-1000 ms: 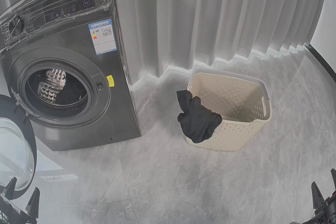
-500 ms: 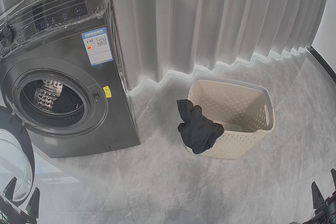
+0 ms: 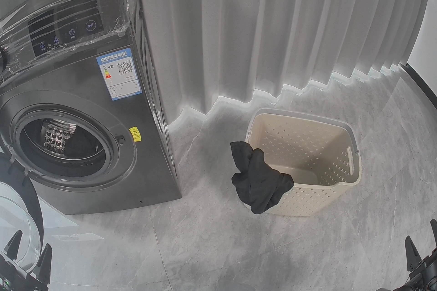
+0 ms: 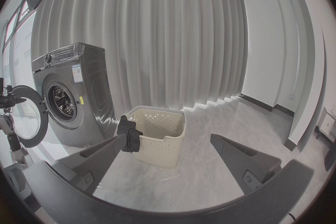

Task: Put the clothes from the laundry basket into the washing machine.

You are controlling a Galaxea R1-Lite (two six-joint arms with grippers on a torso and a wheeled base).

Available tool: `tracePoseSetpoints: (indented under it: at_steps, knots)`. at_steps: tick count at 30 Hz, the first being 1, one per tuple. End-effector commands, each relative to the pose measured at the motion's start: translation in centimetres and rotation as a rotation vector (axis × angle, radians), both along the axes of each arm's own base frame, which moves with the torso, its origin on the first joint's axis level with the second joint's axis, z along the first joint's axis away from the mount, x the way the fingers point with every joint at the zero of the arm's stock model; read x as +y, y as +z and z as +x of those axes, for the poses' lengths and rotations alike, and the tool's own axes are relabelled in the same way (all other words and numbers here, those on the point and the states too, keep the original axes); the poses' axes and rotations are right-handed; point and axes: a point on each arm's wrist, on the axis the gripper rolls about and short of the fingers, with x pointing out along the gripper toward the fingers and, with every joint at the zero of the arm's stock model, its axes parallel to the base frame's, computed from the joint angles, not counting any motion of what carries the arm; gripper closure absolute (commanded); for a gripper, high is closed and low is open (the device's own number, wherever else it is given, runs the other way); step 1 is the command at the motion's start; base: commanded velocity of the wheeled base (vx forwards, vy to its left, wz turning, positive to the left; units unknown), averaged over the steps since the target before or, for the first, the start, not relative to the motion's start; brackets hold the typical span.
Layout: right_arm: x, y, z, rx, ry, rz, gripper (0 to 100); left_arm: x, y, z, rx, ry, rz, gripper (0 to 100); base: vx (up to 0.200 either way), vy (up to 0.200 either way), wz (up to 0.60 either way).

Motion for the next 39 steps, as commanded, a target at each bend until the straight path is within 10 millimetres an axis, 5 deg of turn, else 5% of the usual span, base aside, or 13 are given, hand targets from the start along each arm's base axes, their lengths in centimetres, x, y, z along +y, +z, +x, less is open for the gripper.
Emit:
tracePoseSetpoints:
  at_steps: [1, 39]
  knots:
    - [0.0, -0.5, 0.09, 0.012, 0.001, -0.001, 0, -0.02, -0.49, 0.11, 0.018, 0.001, 0.004, 0, 0.0, 0.0, -0.6]
    - [0.0, -0.5, 0.09, 0.012, 0.001, -0.001, 0, -0.03, -0.49, 0.11, 0.019, -0.002, -0.008, 0, 0.032, 0.0, -0.06]
